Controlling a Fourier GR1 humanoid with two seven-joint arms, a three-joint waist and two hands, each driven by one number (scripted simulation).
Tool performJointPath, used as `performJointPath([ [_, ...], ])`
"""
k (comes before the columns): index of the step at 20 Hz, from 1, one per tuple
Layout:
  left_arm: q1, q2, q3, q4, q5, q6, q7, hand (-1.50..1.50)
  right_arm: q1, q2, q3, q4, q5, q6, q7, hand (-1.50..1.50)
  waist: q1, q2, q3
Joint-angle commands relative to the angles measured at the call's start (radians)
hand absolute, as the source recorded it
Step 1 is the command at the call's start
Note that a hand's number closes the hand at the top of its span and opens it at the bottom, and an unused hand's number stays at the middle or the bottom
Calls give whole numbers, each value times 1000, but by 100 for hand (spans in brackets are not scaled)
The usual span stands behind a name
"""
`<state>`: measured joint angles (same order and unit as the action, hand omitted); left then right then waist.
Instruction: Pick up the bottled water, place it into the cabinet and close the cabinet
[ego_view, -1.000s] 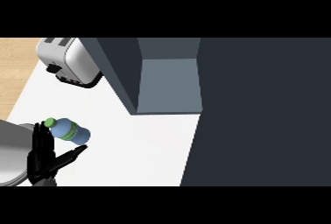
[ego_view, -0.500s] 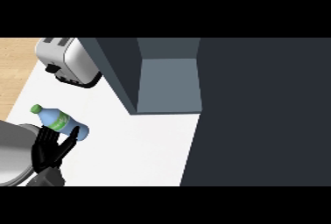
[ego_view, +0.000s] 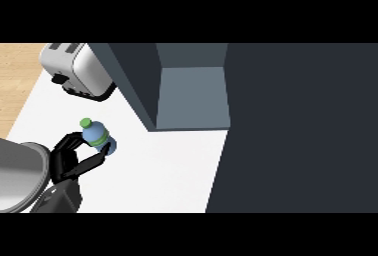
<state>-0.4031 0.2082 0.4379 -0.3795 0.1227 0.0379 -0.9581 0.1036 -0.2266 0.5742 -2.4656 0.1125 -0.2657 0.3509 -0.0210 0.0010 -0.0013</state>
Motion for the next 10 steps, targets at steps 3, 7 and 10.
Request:
performJointPath([
  [3, -59, -62, -143, -24, -129, 18, -50, 150, 13, -38, -25, -108, 24, 2, 57, -150, -5, -3, 1],
  [7, -101, -153, -270, -54, -224, -19, -53, 150, 0, -20, 7, -77, 31, -12, 37, -150, -2, -7, 1],
  [10, -134, -204, -273, -72, -198, -58, -35, 150, 9, -19, 4, -109, 25, -32, 82, -150, 1, -3, 0],
])
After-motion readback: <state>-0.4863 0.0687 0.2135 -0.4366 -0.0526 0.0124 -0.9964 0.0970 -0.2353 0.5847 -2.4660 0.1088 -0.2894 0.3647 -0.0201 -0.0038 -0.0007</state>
